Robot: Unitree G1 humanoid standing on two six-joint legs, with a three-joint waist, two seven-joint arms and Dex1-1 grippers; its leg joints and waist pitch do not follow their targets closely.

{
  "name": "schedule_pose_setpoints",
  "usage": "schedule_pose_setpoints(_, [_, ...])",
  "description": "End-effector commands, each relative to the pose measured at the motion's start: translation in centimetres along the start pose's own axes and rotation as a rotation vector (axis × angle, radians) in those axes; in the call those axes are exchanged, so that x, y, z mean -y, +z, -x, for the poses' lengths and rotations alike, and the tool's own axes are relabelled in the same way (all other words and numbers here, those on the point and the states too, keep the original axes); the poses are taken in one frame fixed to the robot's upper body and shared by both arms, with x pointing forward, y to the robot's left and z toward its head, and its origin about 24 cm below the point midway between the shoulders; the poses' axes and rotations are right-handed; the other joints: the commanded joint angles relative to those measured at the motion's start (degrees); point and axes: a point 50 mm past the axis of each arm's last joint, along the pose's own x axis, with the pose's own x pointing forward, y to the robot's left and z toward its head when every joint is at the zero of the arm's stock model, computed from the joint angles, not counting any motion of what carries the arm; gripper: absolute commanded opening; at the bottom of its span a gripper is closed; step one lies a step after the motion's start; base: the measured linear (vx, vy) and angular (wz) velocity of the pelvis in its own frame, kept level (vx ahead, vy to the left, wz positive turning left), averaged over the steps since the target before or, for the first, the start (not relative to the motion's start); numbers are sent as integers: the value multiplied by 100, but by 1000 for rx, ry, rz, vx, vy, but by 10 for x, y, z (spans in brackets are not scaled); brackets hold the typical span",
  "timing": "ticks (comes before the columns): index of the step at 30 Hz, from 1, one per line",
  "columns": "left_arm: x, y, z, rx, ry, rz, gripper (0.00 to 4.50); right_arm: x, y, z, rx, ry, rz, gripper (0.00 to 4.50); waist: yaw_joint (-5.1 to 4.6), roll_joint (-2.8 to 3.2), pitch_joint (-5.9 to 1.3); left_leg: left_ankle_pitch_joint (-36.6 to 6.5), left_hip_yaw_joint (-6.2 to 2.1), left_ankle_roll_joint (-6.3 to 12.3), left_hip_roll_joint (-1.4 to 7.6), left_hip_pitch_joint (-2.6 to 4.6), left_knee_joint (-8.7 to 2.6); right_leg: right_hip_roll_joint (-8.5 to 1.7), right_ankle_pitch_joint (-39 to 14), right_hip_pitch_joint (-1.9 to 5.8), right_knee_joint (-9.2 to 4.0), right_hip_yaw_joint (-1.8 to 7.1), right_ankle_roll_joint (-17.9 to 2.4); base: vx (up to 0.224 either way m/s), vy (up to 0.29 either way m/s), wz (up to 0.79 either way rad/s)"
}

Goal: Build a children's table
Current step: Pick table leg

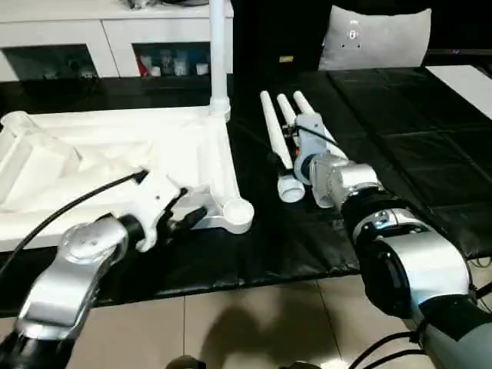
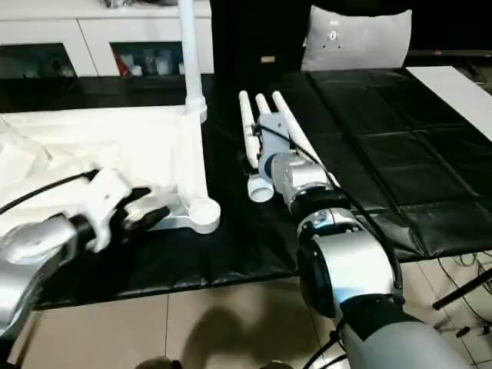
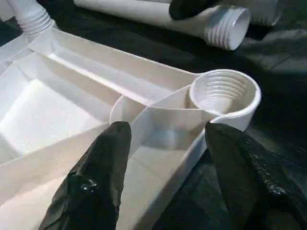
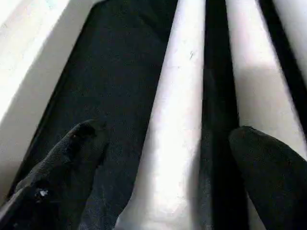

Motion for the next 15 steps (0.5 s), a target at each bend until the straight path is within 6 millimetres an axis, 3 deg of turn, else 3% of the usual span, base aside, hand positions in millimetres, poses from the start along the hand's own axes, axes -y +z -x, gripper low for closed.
schedule_pose_setpoints(1, [-1, 2, 7, -2, 8, -1, 283, -1, 3, 0, 0, -1, -3, 450, -10, 74, -299, -1133, -42, -104, 202, 119, -398, -331, -248, 214, -336, 173, -1323, 0, 0, 0])
schedule_pose_setpoints(2, [-1, 2, 8, -5, 10, 0, 283, -1, 1, 0, -6, 1, -9, 450, -17, 31, -278, -1120, -36, -87, 206, 111, -405, -327, -242, 207, -345, 173, -1321, 0, 0, 0])
schedule_pose_setpoints(3, [-1, 2, 10, -7, 12, 0, 283, -1, 0, 0, -11, 3, -17, 450, -15, 42, -254, -1172, -39, -99, 207, 118, -411, -331, -361, 195, -343, 176, -1310, 0, 0, 0])
schedule_pose_setpoints(4, [0, 1, 13, -14, 19, 4, 283, -2, -3, -1, -24, 9, -45, 450, -26, 4, -233, -1190, -31, -98, 211, 117, -417, -327, -383, 186, -355, 178, -1304, 0, 0, 0])
schedule_pose_setpoints(9, [2, 0, 18, -27, 21, 5, 283, -3, -10, -1, -67, 24, -68, 450, -6, 8, -219, -645, -20, 46, 203, 98, -377, -307, 403, 189, -272, 170, -1399, 0, 0, 0])
schedule_pose_setpoints(13, [2, 1, 18, -30, 17, 4, 283, -1, -12, 0, -114, 38, -76, 450, -1, -8, -184, -606, -14, 101, 203, 90, -378, -316, 426, 206, -269, 172, -1483, 0, 0, 0])
schedule_pose_setpoints(15, [2, 1, 18, -33, 11, 2, 290, -1, -14, 1, -137, 48, -80, 431, -4, 19, -165, -777, -19, 46, 211, 97, -392, -324, 220, 202, -289, 173, -1481, 0, 0, 0])
